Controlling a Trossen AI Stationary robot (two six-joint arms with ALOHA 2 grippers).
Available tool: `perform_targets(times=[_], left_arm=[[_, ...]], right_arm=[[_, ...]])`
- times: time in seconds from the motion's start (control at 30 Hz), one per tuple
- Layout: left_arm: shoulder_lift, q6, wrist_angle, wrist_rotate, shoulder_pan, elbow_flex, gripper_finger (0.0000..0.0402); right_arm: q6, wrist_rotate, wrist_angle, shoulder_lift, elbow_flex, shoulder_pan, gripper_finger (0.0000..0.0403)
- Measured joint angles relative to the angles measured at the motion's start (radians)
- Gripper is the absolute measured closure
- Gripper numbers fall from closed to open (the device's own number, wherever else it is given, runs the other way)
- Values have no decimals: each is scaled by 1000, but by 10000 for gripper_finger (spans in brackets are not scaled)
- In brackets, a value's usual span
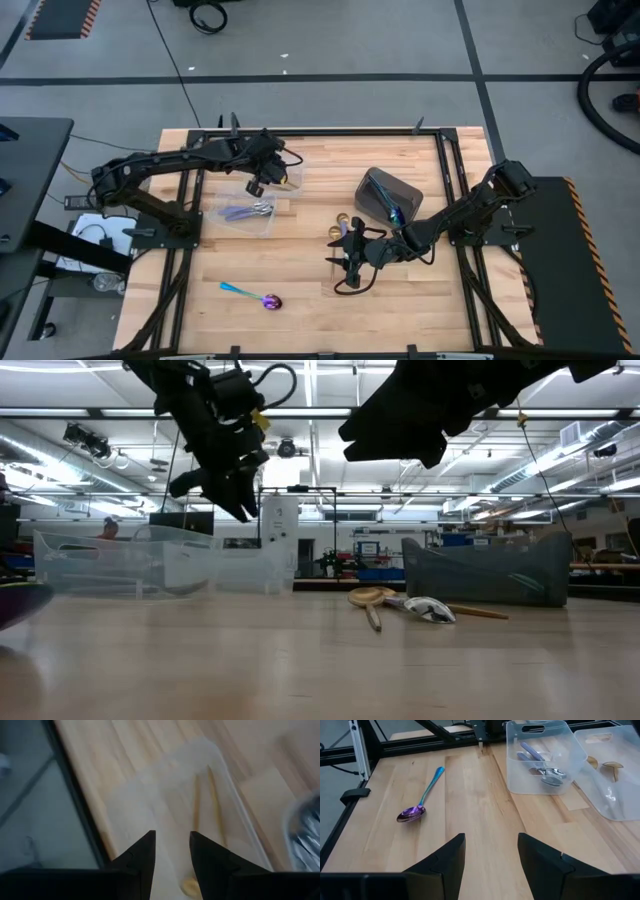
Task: Sort silverware by color (type)
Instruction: Put the purple spoon into the black bin
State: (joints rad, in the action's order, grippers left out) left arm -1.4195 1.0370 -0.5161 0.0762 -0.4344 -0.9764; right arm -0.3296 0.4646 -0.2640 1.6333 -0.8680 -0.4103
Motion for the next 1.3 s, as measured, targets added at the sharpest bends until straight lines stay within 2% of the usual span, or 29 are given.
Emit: perform_targets(times=[0.3,0.53,0.73,0.97,1.3], left_arm=[[71,-19,2,13,43,0,273],[100,-140,-30,17,156,0,273],[101,-386,-39,17,329,0,273],[101,-626,-205,17,535,0,273],[86,-893,-241,16,819,0,273]], right_arm=[[-7,7,10,0,0,0,212],[-7,7,14,0,0,0,212],[-2,7,27,0,0,6,212],[59,7,14,0,0,23,212],[143,-12,-13,0,0,58,212]])
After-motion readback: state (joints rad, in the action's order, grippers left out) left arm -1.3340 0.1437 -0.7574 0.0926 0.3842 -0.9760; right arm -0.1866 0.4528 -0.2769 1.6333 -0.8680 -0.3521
